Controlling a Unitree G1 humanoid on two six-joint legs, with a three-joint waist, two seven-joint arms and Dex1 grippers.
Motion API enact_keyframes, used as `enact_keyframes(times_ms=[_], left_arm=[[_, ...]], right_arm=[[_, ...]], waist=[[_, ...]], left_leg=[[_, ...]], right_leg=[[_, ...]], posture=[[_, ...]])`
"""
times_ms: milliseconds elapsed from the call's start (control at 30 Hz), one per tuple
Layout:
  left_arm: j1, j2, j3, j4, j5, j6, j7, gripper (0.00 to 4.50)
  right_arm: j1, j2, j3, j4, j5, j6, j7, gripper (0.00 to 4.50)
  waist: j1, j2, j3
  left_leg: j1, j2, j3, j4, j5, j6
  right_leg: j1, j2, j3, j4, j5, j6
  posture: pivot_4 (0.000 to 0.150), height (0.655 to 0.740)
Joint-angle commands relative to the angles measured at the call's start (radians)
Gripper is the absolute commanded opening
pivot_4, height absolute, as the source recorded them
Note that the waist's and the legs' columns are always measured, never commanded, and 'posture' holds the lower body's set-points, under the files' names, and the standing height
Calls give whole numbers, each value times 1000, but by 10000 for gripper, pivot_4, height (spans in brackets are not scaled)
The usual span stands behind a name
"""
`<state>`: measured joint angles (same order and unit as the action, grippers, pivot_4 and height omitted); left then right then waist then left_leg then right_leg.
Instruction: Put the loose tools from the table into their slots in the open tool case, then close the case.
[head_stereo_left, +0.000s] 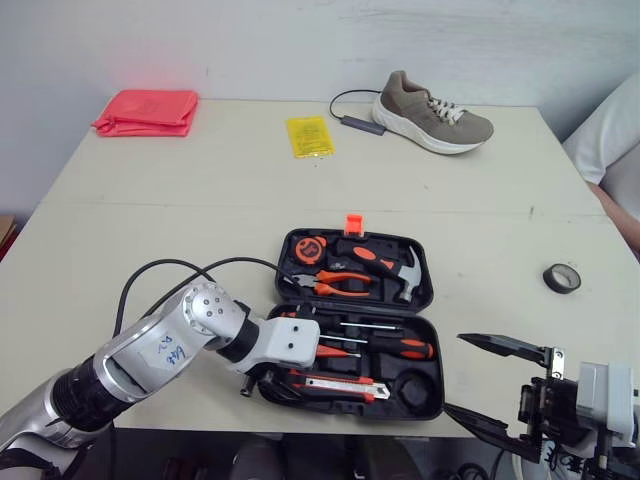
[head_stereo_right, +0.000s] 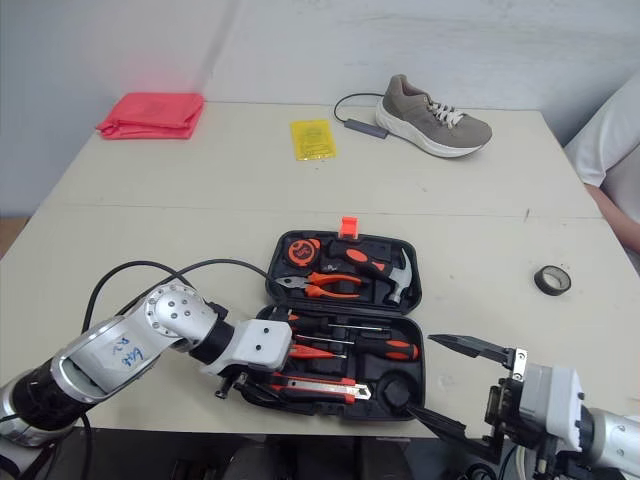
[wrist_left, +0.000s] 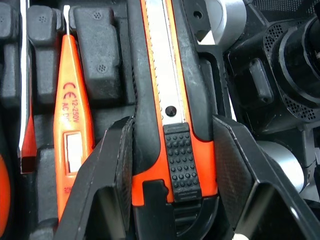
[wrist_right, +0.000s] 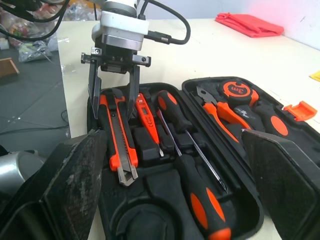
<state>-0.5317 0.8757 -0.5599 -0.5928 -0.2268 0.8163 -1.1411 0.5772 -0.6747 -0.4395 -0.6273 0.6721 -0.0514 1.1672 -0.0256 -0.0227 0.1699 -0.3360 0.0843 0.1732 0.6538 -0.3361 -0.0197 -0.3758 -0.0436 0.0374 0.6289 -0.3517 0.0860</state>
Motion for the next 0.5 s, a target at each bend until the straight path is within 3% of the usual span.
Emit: enact_keyframes(times_ms=[33, 100, 167, 300, 500], left_arm=[[17, -12, -5, 4, 6, 8, 14, 15621], [14, -17, -13, 10, 9, 14, 14, 15621], [6, -17, -20, 11, 10, 7, 3, 26012], [10, -49, 27, 8, -24, -19, 12, 42628], [42, -76, 179, 15, -165, -148, -79, 42628]], right_arm=[[24, 24, -24, 33, 9, -57, 47, 45000], [29, 32, -24, 50, 5, -75, 64, 45000], [29, 35, -23, 60, 3, -85, 71, 45000], [26, 34, -16, 64, 0, -94, 70, 45000], [6, 25, -3, 42, -5, -74, 40, 45000]], waist=[[0, 0, 0], [0, 0, 0], [0, 0, 0], [0, 1, -2], [0, 1, -2]], left_leg=[[0, 0, 0, 0, 0, 0], [0, 0, 0, 0, 0, 0], [0, 0, 0, 0, 0, 0], [1, 0, 0, 1, 0, 0], [0, 2, -1, 3, 0, 0]], right_leg=[[0, 0, 0, 0, 0, 0], [0, 0, 0, 0, 0, 0], [0, 0, 0, 1, 0, 0], [1, -1, 0, 1, 0, 0], [1, -2, 0, 2, 0, 0]], posture=[[1500, 7400], [1500, 7400], [1500, 7400], [1500, 7400], [1500, 7400]])
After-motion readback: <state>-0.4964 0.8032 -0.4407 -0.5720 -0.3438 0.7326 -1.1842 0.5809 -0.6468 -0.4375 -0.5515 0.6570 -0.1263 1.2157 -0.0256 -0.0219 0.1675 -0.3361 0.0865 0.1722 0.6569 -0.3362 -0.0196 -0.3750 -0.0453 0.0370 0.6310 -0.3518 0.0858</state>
